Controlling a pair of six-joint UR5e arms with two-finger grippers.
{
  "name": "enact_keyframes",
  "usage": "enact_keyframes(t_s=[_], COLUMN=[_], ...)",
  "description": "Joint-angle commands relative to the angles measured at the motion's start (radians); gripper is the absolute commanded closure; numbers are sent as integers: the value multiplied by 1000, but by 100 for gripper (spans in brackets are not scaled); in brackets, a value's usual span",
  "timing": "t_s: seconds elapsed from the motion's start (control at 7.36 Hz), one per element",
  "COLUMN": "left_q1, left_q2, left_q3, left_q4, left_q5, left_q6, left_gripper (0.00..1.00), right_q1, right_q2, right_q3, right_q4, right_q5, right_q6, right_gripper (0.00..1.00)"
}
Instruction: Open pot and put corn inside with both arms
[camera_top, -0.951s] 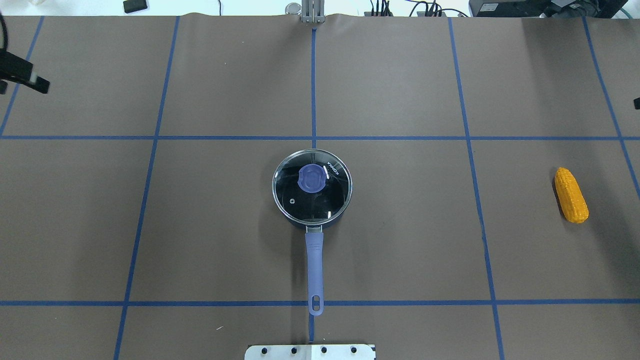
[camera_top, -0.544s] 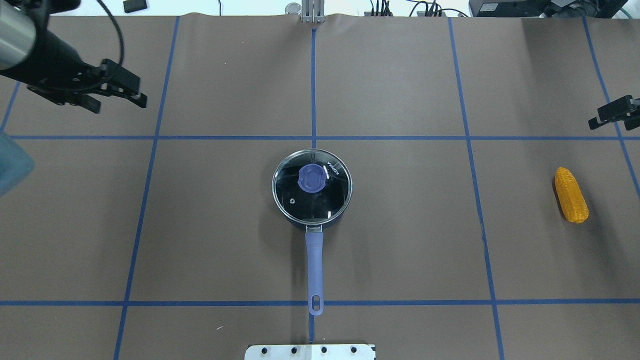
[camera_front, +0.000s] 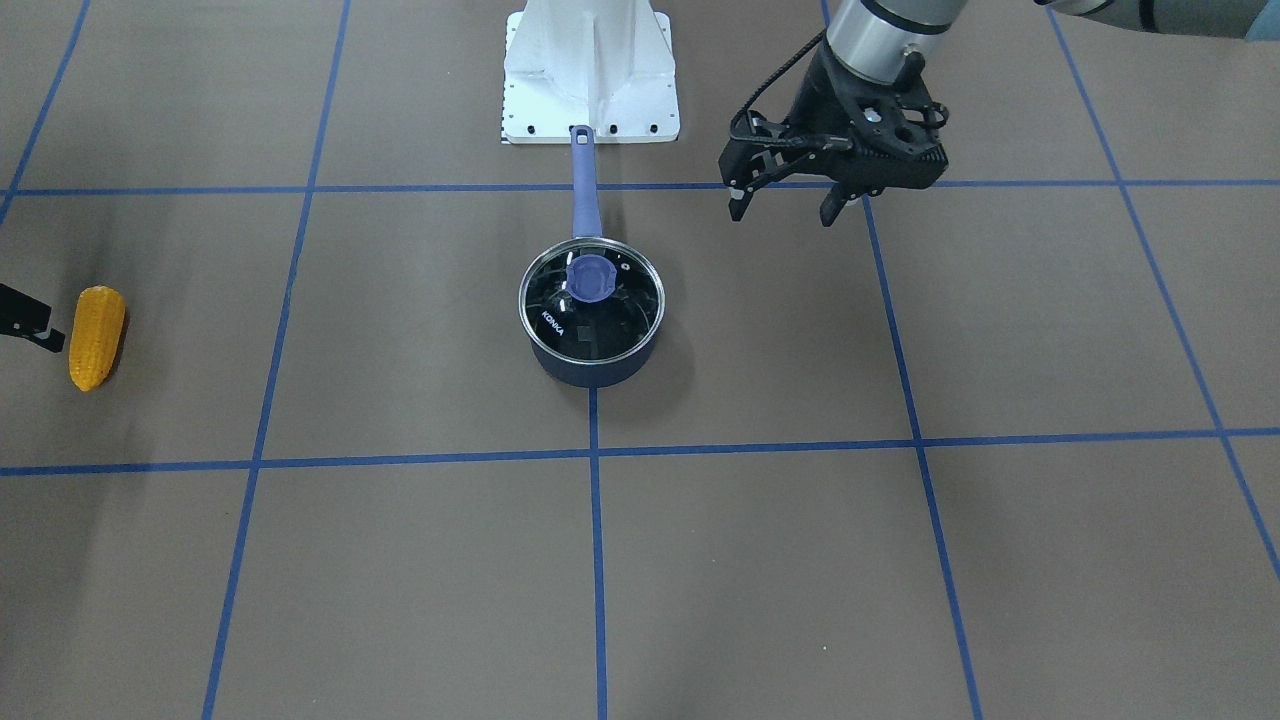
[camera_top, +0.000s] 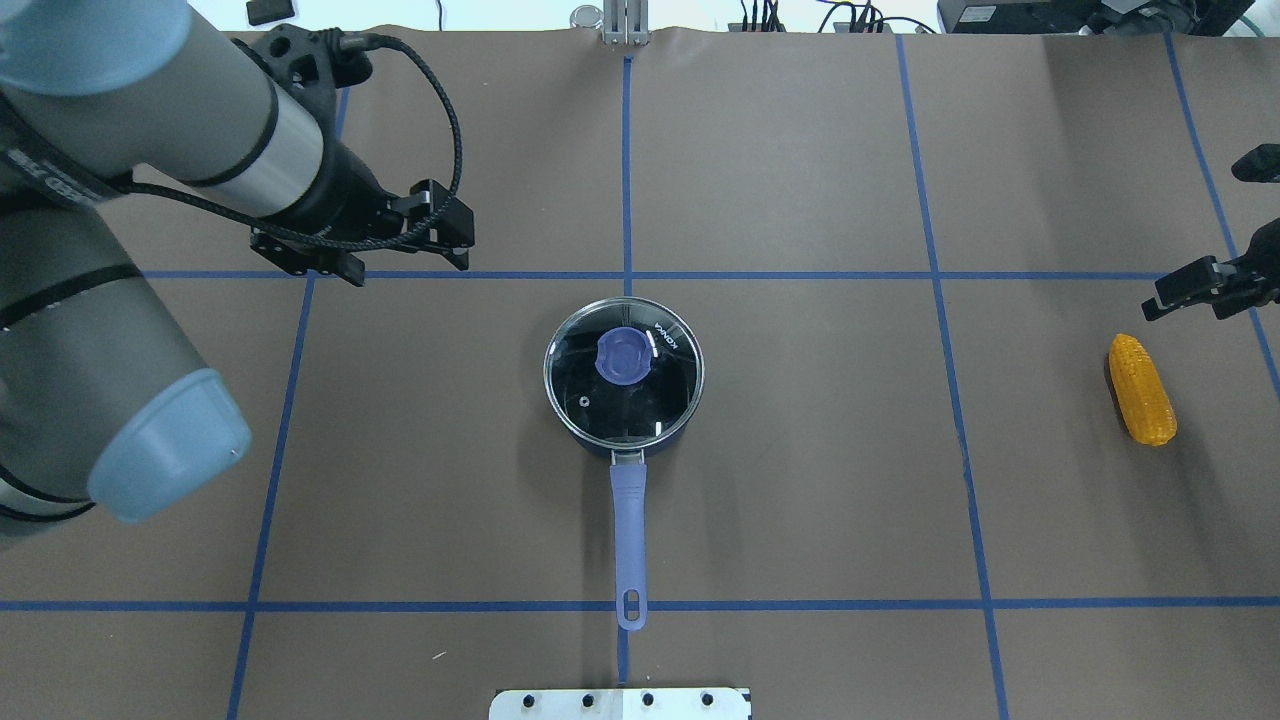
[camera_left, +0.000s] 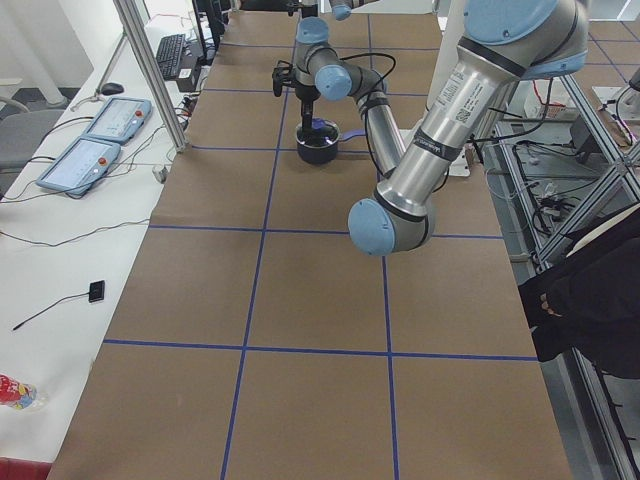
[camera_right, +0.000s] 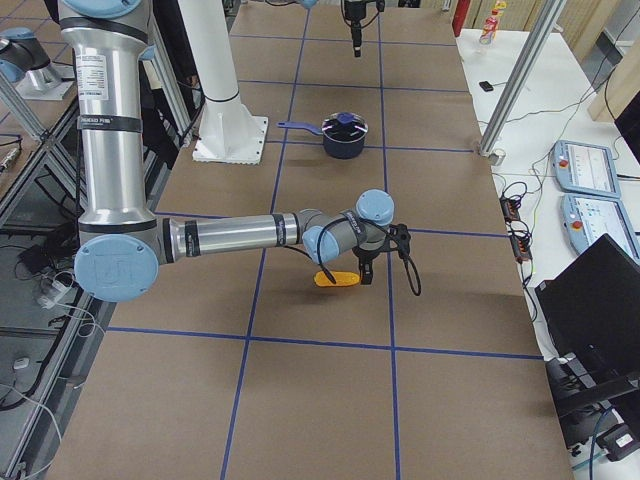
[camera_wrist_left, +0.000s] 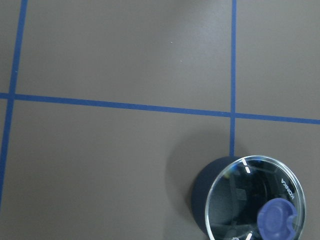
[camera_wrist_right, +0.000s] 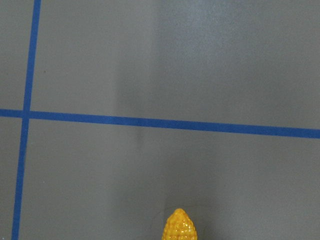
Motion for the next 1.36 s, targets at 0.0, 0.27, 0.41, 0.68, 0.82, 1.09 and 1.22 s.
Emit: enact_keyframes(t_s=[0.0,0.27,0.41,0.68,0.82,1.09,1.22], left_q1=[104,150,175,209,209,209,209], left_q2=[-80,-192,-196,-224,-238,-263,-271], left_q3=[38,157,165,218,254,294,340], left_q4=[6,6,4,0,-9,-14,-47], left_q5=[93,145,173,199,199,199,205], left_q6=[-94,-145,-147,-156,-157,-156,-156], left_gripper=[2,2,2,2,2,2,2], right_q1=[-61,-93,-110,-141,-153,-178,-181], right_q2=[-34,-38,-44,-66,-66,-66,-66], right_q3=[7,7,7,6,6,2,1], right_q4=[21,21,23,64,64,64,64], right_q5=[-42,-71,-76,-102,-109,-131,-138], right_q6=[4,10,10,27,33,46,47], right_gripper=[0,0,0,0,1,9,13])
